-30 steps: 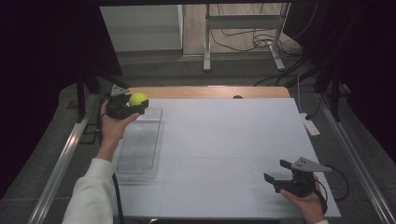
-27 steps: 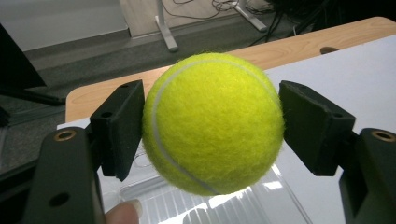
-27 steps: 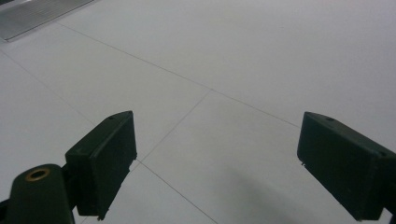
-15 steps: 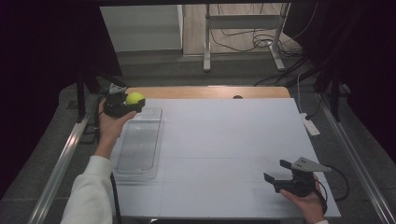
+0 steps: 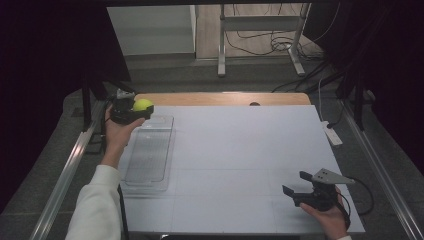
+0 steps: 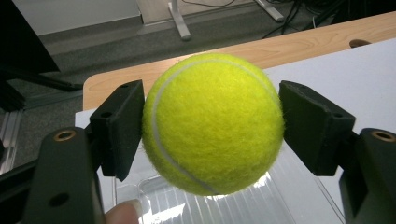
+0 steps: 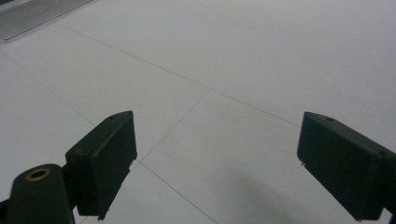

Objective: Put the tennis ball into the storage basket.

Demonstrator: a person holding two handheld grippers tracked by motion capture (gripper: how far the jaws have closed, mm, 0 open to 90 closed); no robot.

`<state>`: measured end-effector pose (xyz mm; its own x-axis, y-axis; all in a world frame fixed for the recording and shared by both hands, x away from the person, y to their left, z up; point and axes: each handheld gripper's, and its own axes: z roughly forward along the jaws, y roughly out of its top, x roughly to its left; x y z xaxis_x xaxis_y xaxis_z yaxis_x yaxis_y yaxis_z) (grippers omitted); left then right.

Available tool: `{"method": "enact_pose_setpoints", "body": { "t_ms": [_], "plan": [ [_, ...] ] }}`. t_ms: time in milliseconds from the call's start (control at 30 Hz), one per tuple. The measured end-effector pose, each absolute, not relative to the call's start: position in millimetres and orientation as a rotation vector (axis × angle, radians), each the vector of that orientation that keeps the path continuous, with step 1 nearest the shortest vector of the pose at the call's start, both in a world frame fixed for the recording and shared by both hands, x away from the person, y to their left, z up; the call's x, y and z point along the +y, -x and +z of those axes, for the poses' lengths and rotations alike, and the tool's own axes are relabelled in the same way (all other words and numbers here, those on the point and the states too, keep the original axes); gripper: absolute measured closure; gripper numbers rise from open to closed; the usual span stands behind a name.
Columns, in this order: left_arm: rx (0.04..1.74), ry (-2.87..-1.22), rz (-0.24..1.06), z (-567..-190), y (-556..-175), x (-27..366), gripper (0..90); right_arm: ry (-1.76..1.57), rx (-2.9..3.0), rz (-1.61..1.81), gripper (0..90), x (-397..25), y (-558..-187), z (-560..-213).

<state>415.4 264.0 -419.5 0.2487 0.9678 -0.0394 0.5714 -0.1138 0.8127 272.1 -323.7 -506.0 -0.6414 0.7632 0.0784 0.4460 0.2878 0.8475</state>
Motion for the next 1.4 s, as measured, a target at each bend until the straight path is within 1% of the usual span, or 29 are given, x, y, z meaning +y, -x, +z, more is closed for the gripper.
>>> {"method": "enact_pose_setpoints", "body": {
  "t_ms": [700,1067,1400],
  "plan": [
    [1.484,-1.818,0.662,-430.2,-420.3,271.4,26.5,-1.095,2.223,1.284,12.0,-323.8,-271.9,-506.1],
    [1.509,-1.868,0.605,-438.2,-423.1,270.9,26.5,-1.099,2.224,1.285,12.0,-323.2,-272.1,-506.5],
    [1.513,-1.885,0.593,-442.9,-424.8,271.9,26.5,-1.098,2.225,1.283,12.0,-323.5,-272.2,-506.6]
  ]
}}
